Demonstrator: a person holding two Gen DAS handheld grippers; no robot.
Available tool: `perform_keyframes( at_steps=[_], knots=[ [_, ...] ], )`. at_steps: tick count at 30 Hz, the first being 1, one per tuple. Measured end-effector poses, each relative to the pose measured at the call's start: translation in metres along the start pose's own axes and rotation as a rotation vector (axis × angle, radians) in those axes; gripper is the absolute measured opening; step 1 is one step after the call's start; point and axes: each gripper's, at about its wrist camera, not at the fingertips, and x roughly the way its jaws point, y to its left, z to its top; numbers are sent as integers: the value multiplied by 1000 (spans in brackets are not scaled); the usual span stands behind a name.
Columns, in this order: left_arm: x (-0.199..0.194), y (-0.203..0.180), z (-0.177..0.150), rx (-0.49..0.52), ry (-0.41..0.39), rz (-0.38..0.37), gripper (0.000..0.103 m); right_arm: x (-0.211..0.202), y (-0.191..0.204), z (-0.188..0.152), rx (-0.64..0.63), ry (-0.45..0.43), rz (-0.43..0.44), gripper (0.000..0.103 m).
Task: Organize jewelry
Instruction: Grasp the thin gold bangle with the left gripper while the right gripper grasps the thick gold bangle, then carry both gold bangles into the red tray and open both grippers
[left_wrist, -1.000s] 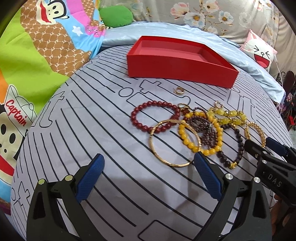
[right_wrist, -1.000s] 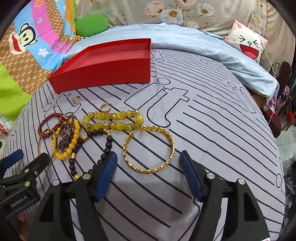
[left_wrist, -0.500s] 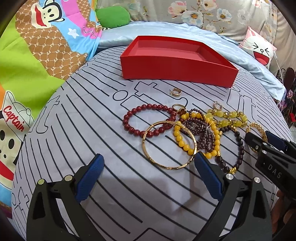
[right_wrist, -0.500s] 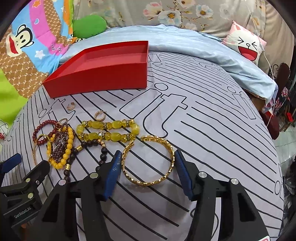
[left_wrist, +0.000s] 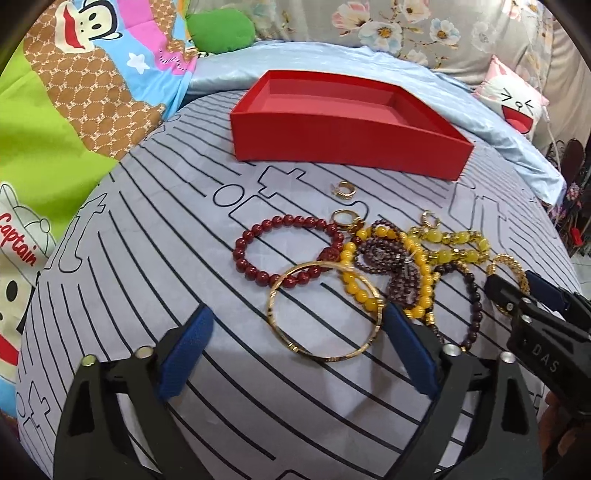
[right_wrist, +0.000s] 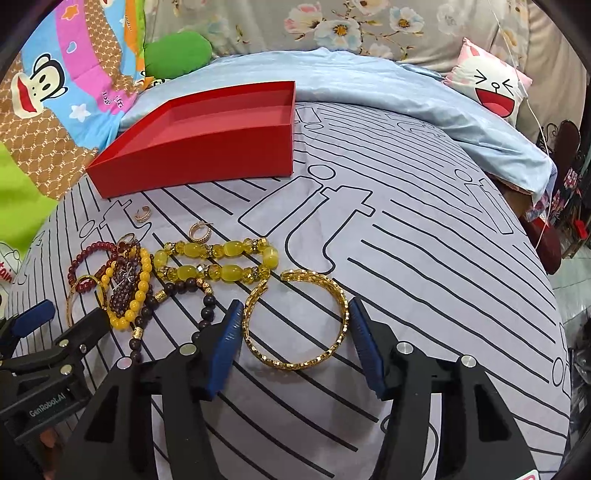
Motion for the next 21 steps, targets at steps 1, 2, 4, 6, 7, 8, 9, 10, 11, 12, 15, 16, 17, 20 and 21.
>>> perform_keyframes(
  at_steps=[1,2,4,6,7,8,9,10,11,12,15,16,17,20,21],
  knots=[
    [-1,-1,0,7,-7,-8,76,0,0,0,0,-1,2,55],
    [-3,-2,0,15,-12,-12,63,-1,0,-1,1,-2,4,55],
    [-4,-3,0,29,-13,-14,60,-2,0,-2,2,-3,8,55],
    [-5,-1,0,27,-9,-34,60,-4,0,-4,2,-3,10,55],
    [-6,0,0,23,-8,-40,59,-6,0,-5,2,-3,8,55],
    [-7,1,0,14,-6,-50,59,-7,0,-6,3,-4,8,55],
    [-9,3,-1,6,-5,-57,59,-9,0,-7,4,-5,8,55],
    [-10,4,-2,1,-4,-59,59,-10,0,-8,3,-7,7,55],
    [-13,6,-3,-2,-6,-58,59,-13,-1,-8,4,-9,7,55],
    [-15,7,-3,-1,-8,-58,59,-16,-1,-8,5,-13,9,55],
    [-25,11,-4,5,-16,-52,59,-26,-3,-7,9,-27,12,55],
    [-28,11,-4,7,-19,-47,59,-30,-3,-5,10,-33,16,55],
    [-31,13,-2,9,-22,-46,59,-32,-4,-3,10,-36,19,55],
    [-41,17,5,18,-37,-46,59,-40,-4,7,2,-49,34,55],
    [-45,19,12,29,-51,-42,59,-43,-4,13,-9,-58,36,55]
  ],
)
